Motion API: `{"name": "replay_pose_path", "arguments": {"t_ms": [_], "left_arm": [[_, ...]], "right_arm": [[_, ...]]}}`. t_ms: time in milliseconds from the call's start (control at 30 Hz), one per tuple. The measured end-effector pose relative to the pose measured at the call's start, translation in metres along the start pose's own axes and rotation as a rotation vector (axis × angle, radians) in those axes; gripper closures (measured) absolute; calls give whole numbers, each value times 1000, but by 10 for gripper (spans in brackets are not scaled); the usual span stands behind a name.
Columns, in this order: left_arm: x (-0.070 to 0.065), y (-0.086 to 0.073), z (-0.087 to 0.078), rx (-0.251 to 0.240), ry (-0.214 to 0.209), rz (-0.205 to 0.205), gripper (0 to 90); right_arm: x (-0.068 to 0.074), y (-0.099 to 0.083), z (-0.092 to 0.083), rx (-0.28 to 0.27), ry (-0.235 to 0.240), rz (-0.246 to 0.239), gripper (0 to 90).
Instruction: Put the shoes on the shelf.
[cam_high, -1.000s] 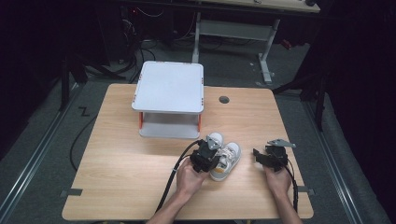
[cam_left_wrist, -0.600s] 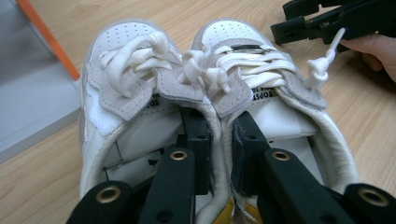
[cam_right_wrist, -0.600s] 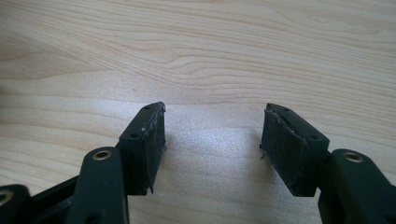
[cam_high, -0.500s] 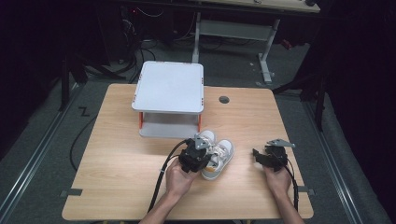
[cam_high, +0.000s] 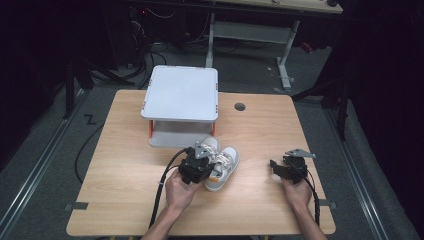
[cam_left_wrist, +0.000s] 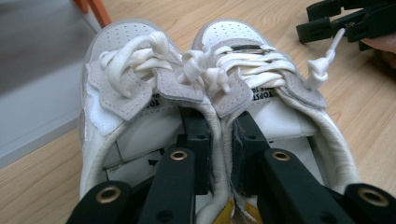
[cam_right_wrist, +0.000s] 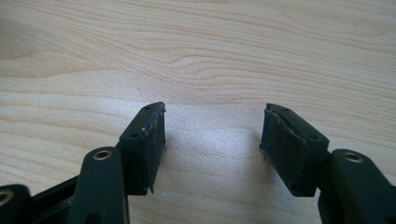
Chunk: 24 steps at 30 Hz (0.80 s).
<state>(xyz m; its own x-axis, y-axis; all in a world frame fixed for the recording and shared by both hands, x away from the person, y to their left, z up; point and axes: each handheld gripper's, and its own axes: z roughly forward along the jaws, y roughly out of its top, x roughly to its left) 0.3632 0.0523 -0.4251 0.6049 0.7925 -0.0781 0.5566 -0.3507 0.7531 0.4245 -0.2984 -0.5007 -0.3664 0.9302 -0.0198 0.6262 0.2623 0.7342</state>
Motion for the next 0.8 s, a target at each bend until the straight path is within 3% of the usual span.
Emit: {"name": "replay_pose_path", "arguments": {"t_ms": [500,567,800], "left_arm": [[31,-9,-21,-12,29,-57,798],[36,-10,-24,-13,37,-70,799],[56,-14,-30,-27,83,-117,797]], "right_arm": [[3,3,0,12,18,-22,451],[7,6,-1,16,33,-32,454],[19,21,-11,-56,122,-43,454]]}}
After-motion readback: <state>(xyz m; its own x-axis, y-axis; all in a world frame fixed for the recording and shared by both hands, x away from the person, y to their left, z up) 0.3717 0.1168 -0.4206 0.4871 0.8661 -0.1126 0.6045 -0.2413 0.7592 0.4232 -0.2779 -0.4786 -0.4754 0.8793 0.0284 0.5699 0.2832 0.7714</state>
